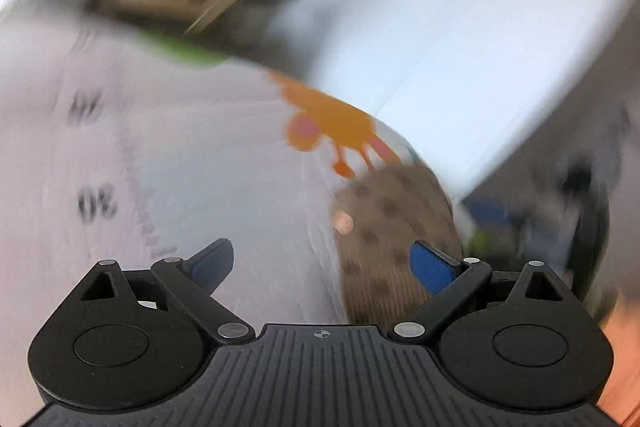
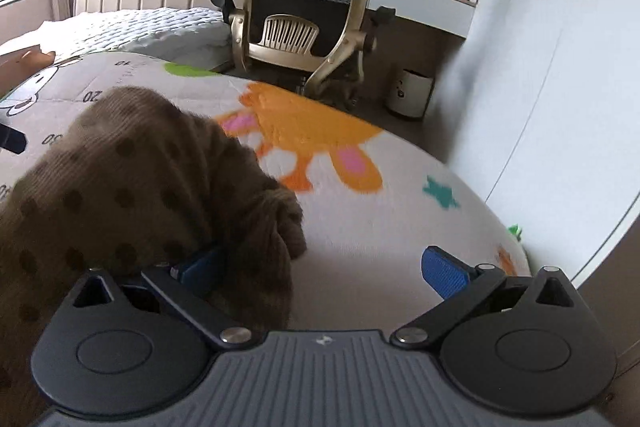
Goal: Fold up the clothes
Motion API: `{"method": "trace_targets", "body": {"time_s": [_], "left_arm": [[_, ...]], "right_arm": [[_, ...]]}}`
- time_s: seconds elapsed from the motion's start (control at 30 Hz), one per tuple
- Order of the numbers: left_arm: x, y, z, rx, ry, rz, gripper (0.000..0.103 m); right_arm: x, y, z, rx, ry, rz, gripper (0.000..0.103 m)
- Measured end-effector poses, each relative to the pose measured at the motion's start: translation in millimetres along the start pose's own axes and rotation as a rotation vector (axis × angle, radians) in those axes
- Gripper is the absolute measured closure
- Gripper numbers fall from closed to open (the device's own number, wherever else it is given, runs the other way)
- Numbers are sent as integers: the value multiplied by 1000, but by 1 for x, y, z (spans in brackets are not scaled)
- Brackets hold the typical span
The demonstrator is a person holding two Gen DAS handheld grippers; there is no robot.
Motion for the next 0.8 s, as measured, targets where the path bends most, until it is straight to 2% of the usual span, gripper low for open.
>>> {"method": "trace_targets", "body": {"time_s": [0.07, 0.1, 0.13, 0.2, 0.3, 0.37, 0.43, 0.57, 0.7, 0.8], "left_arm": [[-1, 6, -18, -125, 47, 156, 4], [-4, 7, -29, -167, 77, 212, 4], [-9, 5, -40, -177, 103, 237, 4], [-18, 0, -60, -190, 138, 252, 3], [-21, -17, -63, -277, 136, 242, 3], [-17, -16, -54, -268, 124, 248, 2], [-10, -2, -36, -243, 101, 246, 2], [10, 58, 25, -144, 21, 288, 2], [37, 125, 97, 98, -77, 264, 2], [51, 154, 148, 264, -139, 204, 2]], "right_arm": [[-6, -3, -5, -10, 6, -17, 0], [-7, -3, -6, -15, 6, -17, 0], [-8, -4, -7, -19, 6, -17, 0], [-3, 1, -12, -39, 1, -10, 0], [2, 12, -7, -69, -33, 7, 0], [8, 27, -7, -65, -41, 26, 0], [21, 50, -11, -43, -47, 68, 4], [60, 125, -37, 79, -84, 156, 5], [108, 205, -80, 216, -93, 181, 3], [136, 222, -102, 225, -100, 173, 1]]}}
Point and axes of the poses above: each gripper's, at about its wrist camera, not at the fingertips, and z roughly against the way its jaws point, y to its left, x to its top, the point moved 7 cm from there along -z, roughly the way its jaws point, and after that the axes turned 2 degrees about -x, right-handed, at the moved point
